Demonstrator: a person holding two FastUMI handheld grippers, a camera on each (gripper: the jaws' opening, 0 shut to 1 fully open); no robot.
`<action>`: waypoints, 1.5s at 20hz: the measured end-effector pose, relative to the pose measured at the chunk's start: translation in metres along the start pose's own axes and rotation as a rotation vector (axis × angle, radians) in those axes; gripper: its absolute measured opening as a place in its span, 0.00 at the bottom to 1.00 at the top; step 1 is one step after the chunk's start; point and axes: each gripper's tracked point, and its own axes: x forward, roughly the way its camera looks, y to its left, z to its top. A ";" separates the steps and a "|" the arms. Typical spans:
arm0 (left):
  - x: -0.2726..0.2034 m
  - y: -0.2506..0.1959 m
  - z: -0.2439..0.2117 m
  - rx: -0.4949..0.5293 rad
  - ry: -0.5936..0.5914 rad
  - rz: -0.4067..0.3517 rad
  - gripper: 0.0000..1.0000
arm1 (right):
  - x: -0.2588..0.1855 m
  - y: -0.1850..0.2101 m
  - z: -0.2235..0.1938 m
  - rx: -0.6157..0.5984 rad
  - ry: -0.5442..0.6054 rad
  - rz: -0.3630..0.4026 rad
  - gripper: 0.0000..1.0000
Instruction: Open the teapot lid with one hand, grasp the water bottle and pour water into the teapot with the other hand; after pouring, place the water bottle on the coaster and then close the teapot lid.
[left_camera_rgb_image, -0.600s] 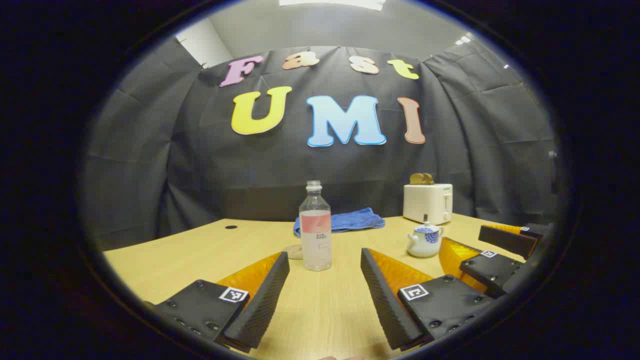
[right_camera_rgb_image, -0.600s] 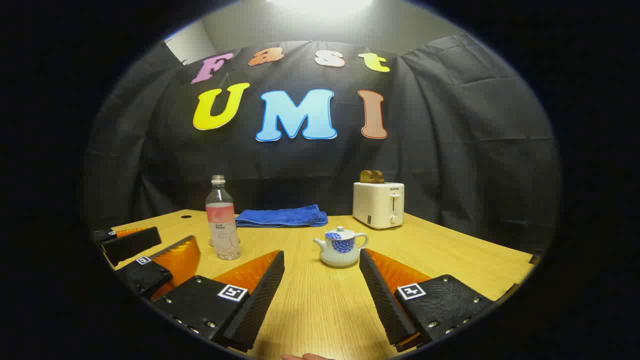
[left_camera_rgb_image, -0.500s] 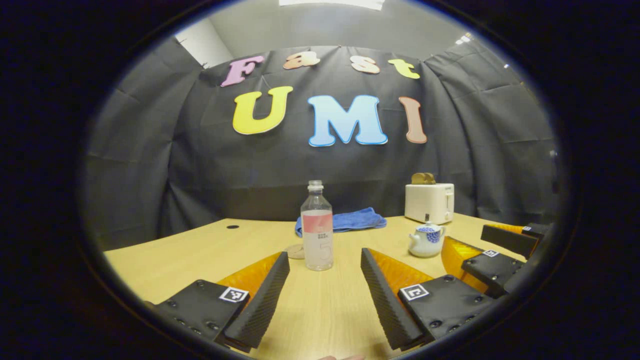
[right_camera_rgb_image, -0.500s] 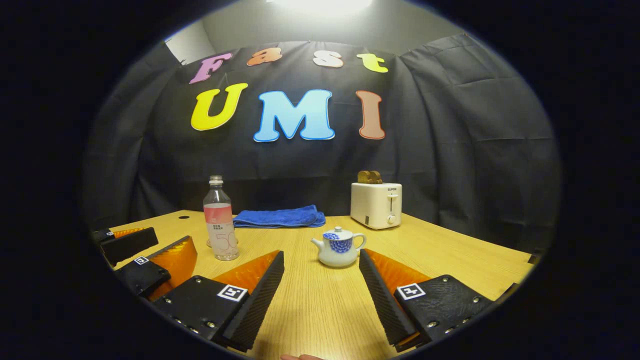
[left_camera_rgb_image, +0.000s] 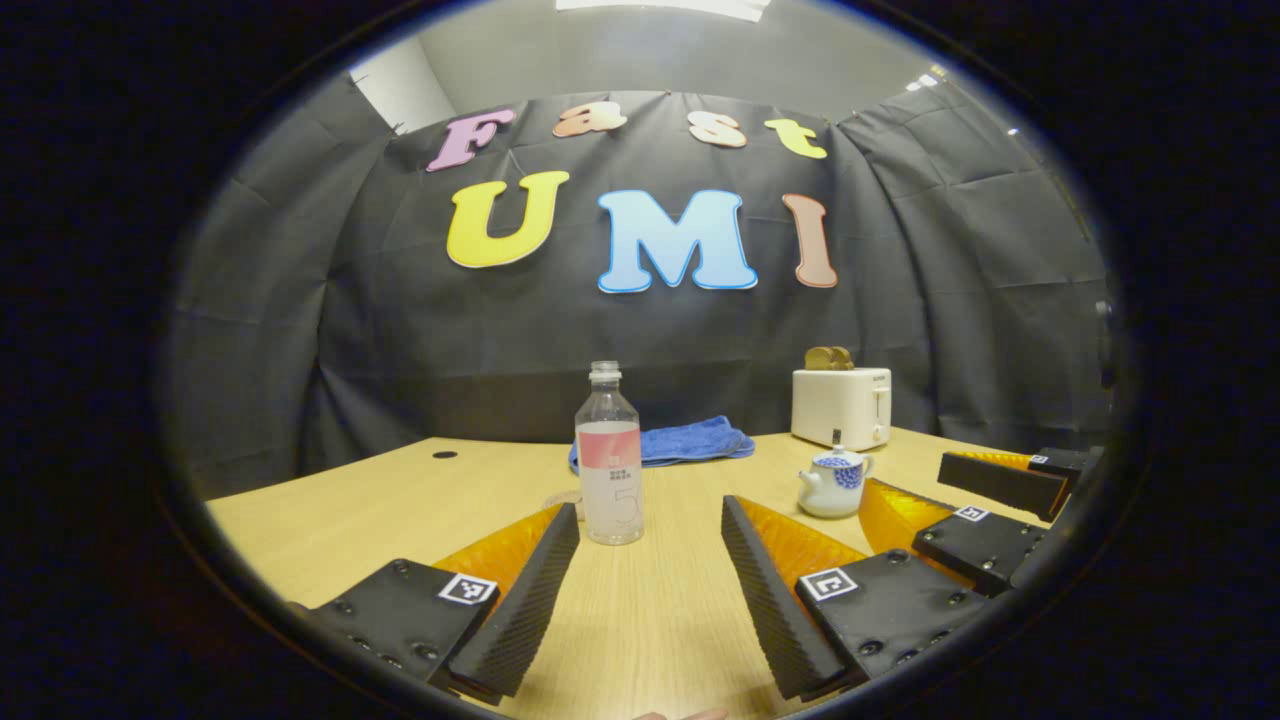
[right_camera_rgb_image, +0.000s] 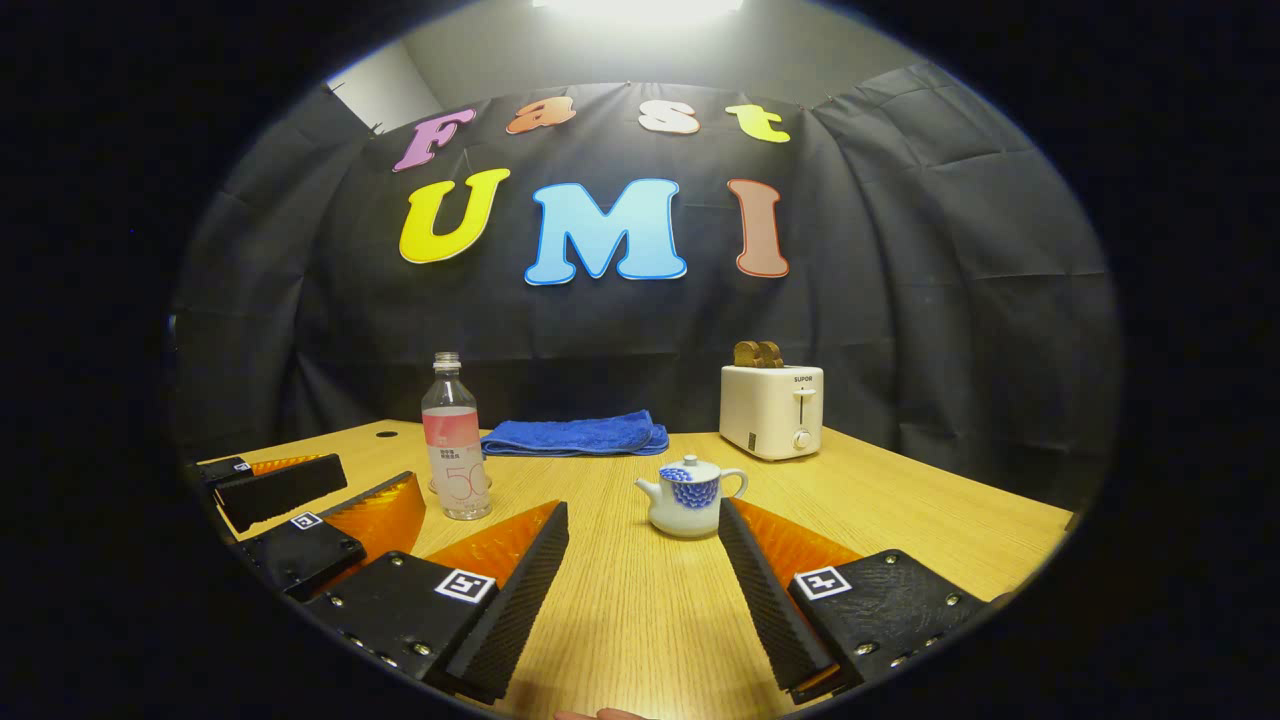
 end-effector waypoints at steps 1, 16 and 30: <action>0.000 0.002 0.002 0.001 0.000 0.010 1.00 | 0.000 0.000 0.000 -0.003 0.000 0.006 0.93; 0.043 0.014 0.030 0.010 -0.056 -0.017 1.00 | 0.043 -0.016 0.028 0.032 -0.033 0.012 0.93; 0.106 0.027 0.030 -0.022 -0.014 -0.023 1.00 | 0.153 -0.048 0.012 -0.020 0.051 -0.037 0.93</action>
